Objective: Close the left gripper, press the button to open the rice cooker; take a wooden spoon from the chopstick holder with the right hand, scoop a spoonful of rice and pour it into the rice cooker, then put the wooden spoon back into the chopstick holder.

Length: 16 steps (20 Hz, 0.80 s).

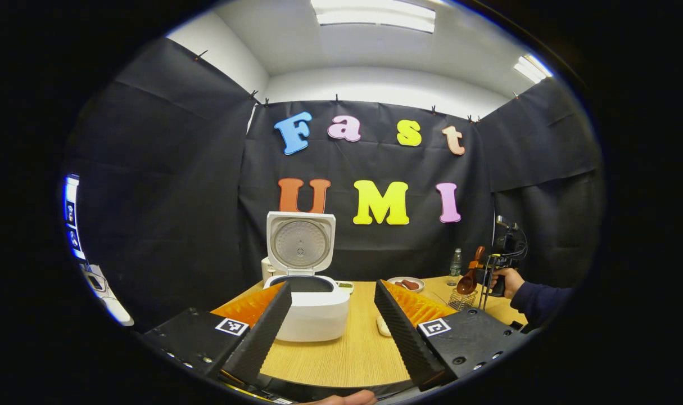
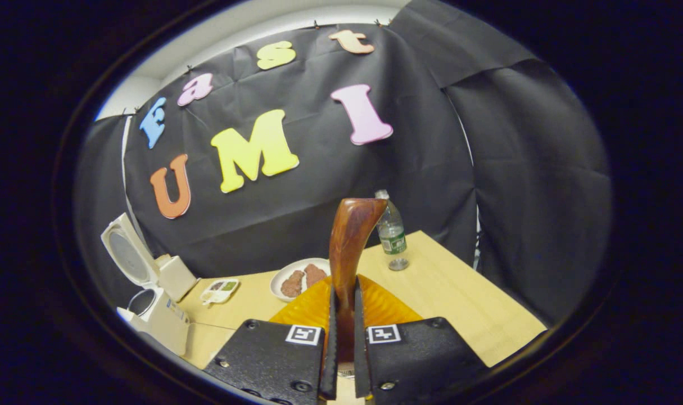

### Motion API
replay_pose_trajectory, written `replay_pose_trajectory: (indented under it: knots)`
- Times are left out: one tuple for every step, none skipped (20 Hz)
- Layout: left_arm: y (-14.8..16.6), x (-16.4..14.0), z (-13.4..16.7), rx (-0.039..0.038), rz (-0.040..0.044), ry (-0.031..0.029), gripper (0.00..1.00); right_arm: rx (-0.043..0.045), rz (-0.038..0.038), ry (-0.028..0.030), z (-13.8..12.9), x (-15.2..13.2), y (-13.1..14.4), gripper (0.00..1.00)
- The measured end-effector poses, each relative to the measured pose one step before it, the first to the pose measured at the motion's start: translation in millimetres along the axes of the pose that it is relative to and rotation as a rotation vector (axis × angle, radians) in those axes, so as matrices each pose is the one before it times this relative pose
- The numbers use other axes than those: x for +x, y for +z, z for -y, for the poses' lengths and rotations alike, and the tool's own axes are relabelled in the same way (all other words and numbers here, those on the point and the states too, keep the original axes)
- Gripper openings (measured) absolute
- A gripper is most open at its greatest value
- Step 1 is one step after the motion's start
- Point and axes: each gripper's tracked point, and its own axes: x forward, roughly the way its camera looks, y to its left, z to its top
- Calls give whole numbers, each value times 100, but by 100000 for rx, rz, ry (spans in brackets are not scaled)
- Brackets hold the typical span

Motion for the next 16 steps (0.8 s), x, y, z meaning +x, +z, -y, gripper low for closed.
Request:
replay_pose_trajectory:
  knots:
    - [93, -111, -47, -276, 223, 192, 95, -452, 2058, 755, -901, -543, 782, 17]
    - [-68, -6, -28, -288, 187, -10, 94, -712, 323, 1004, -926, -353, 140, 17]
    - [19, 15, 189, -162, 162, -352, 94, -440, -21, 984, -940, -306, 76, 16]
    - [-90, -57, 187, -1, -73, -535, 94, -323, 142, 1041, -865, -484, -120, 14]
    - [-327, -134, 155, 248, -445, -444, 94, -368, 380, 1547, -1083, -425, 68, 13]
    - [-311, -1, -53, 653, -499, -26, 94, -543, -100, 2216, -1196, -416, -112, 13]
    - [-106, -40, -128, 901, -477, 347, 94, -159, 247, 1027, -1058, -314, -55, 12]
    - [-174, 82, -181, 672, -411, 635, 94, -408, 340, -339, -703, -218, -308, 13]
    - [-187, -73, -21, 469, -457, 281, 94, -836, 1081, -757, -790, -280, -41, 13]
    - [1, -105, 64, 176, -82, 29, 94, -2091, 1580, 135, -1153, -365, -89, 13]
    - [-97, -11, -94, -90, 10, 118, 94, -2688, 2254, 329, -1139, -320, 244, 13]
    - [-69, -36, -42, -81, 106, 34, 94, -2760, 2099, -388, -957, -326, -106, 13]
    - [-63, 116, 124, -107, -136, -109, 94, -2071, 1888, -1124, -745, -294, -247, 13]
    - [-231, -27, 9, -200, -420, -180, 94, -1132, 1134, -745, -807, -233, -364, 13]
    - [-419, 42, 71, -158, -549, -438, 94, -753, 376, 493, -1208, -162, -605, 13]
    - [-366, 138, 176, -56, -656, -590, 94, -560, -98, 1527, -1526, -173, -750, 13]
